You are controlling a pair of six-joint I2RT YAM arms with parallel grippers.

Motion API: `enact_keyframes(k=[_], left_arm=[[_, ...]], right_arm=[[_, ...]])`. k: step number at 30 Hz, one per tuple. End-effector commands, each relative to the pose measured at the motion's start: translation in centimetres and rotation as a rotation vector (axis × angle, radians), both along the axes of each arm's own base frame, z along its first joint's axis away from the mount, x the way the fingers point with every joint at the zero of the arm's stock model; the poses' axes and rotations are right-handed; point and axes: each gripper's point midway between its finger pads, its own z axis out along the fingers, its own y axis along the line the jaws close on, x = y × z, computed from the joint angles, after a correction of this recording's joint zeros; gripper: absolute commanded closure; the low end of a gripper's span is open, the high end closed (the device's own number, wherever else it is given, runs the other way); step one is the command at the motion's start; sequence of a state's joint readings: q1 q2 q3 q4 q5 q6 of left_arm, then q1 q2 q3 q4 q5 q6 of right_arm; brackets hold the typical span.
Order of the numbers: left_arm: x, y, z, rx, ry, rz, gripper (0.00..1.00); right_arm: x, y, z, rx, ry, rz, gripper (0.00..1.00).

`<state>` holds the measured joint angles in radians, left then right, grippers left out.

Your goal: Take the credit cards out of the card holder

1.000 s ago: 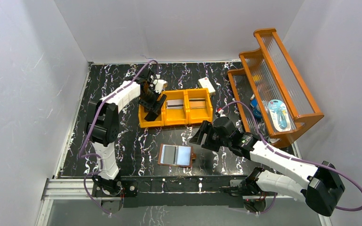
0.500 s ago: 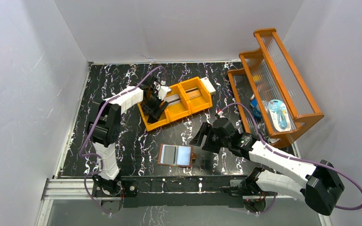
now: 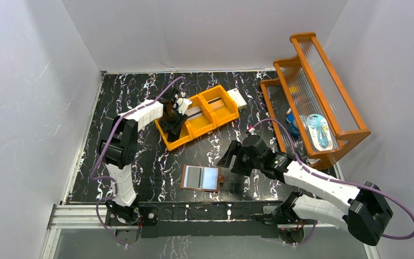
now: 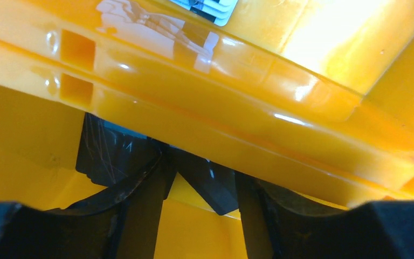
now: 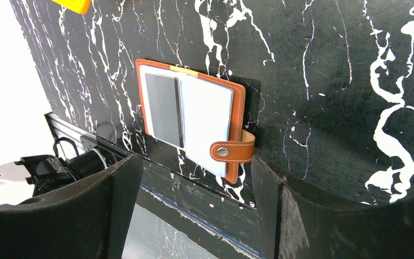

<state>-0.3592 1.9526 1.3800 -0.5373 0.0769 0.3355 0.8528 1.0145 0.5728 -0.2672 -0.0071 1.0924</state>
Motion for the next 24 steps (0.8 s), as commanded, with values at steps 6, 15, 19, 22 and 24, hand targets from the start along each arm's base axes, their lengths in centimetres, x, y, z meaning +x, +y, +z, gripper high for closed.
enact_keyframes(k=[6, 15, 19, 22, 24], left_arm=[[-1.1, 1.4, 1.4, 0.032, -0.008, 0.01, 0.69], [-0.5, 1.3, 2.0, 0.034, -0.03, 0.01, 1.0], [0.1, 1.2, 2.7, 0.036, -0.056, 0.004, 1.0], [0.9, 1.9, 3.6, 0.069, -0.094, 0.025, 1.0], [1.5, 2.2, 4.5, 0.086, -0.127, 0.047, 1.0]], right_arm=[[0.0, 0.0, -0.4, -0.002, 0.014, -0.006, 0.18], [-0.1, -0.3, -0.7, -0.015, 0.022, -0.012, 0.17], [-0.1, -0.4, -0.8, -0.015, 0.023, -0.015, 0.17], [-0.2, -0.3, -0.8, -0.015, 0.026, -0.016, 0.17], [-0.1, -0.3, -0.8, -0.017, 0.023, -0.015, 0.17]])
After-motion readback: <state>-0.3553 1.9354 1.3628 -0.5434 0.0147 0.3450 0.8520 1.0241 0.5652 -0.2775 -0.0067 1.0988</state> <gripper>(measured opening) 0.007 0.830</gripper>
